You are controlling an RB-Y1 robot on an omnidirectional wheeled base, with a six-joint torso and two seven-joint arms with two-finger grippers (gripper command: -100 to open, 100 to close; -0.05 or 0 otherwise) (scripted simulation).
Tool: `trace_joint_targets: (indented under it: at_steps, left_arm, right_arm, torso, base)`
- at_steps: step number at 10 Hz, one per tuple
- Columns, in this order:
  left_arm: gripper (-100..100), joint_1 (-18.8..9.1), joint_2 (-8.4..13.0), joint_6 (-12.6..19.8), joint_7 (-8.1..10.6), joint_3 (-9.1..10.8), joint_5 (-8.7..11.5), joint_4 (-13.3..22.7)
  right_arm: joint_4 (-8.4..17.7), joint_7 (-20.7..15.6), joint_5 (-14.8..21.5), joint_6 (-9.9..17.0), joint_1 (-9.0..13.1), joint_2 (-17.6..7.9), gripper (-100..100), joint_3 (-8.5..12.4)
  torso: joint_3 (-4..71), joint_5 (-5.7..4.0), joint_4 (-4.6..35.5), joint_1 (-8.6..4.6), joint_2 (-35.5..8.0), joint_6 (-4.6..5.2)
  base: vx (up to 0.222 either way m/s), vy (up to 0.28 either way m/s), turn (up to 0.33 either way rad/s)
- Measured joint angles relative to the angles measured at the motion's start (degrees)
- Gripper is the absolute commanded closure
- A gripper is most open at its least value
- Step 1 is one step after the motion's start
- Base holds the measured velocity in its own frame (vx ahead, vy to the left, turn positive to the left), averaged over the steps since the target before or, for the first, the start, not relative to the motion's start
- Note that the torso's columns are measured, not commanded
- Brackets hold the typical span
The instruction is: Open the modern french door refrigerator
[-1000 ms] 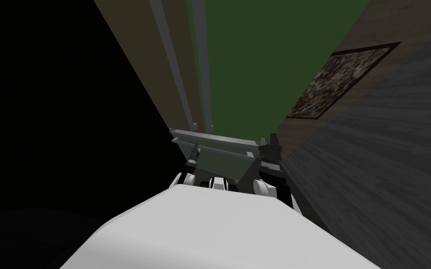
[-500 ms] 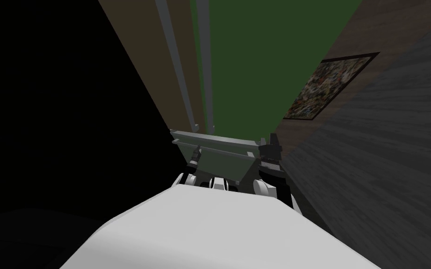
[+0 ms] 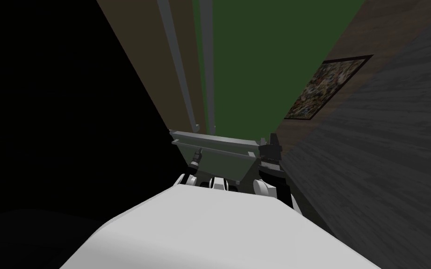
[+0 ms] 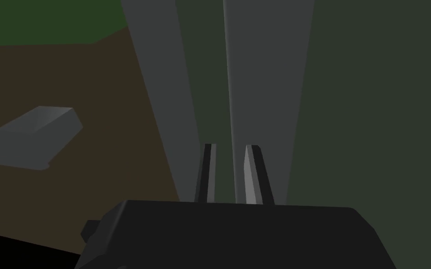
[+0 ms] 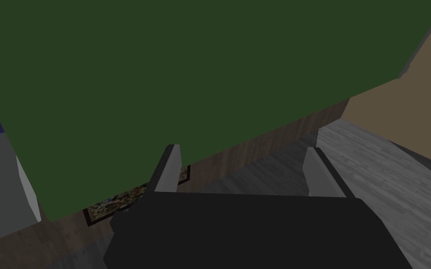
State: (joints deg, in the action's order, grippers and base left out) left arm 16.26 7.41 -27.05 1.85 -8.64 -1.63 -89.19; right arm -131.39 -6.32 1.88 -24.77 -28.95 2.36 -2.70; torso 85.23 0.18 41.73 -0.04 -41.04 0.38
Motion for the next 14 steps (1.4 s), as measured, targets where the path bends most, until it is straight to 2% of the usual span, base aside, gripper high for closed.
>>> trace_joint_targets:
  at_steps: [3, 4, 5, 6, 12, 14]
  left_arm:
    - [-100, 0.2, 0.3, 1.8, 0.2, 0.08, 0.1, -2.3]
    - [100, 0.2, 0.3, 1.6, 0.22, 0.08, 0.1, -2.6]
    - [100, 0.1, 0.2, 1.4, 0.15, 0.19, 0.1, -1.5]
    - [-100, 0.1, 0.2, 1.2, 0.14, 0.09, 0.1, -1.5]
    - [-100, -0.8, 0.7, 5.1, 0.25, 0.68, 0.1, -2.8]
    - [-100, -0.9, 1.0, 5.3, 0.47, 1.12, 0.4, -4.0]
  right_arm:
    - [0.0, 0.0, 0.0, 0.0, 0.0, 0.0, 0, 0.0]
    - [0.0, 0.0, 0.0, 0.0, 0.0, 0.0, 0, 0.0]
    - [0.0, 0.0, 0.0, 0.0, 0.0, 0.0, 0, 0.0]
    - [0.0, 0.0, 0.0, 0.0, 0.0, 0.0, 0, 0.0]
    - [0.0, 0.0, 0.0, 0.0, 0.0, 0.0, 0, 0.0]
    - [0.0, 0.0, 0.0, 0.0, 0.0, 0.0, 0, 0.0]
  torso:
    - [0.4, 0.01, 0.1, 0.31, 0.8, 0.13]
    - [0.4, 0.06, 0.0, 0.33, 0.6, 0.07]
    - [0.1, -0.04, 0.2, 0.24, 0.1, 0.0]
    - [-0.3, -0.11, 0.4, 0.11, -0.5, -0.18]
    - [0.0, 0.02, -0.1, -0.74, 0.0, 0.7]
    - [0.1, 0.0, 0.0, 0.04, 0.2, 0.12]
  base:
    - [0.014, -0.019, 0.033]
    - [-0.032, 0.012, -0.052]
    - [-0.012, 0.012, -0.011]
    - [-0.016, -0.039, 0.022]
    - [-0.005, -0.039, 0.009]
    - [0.025, 0.004, 0.061]
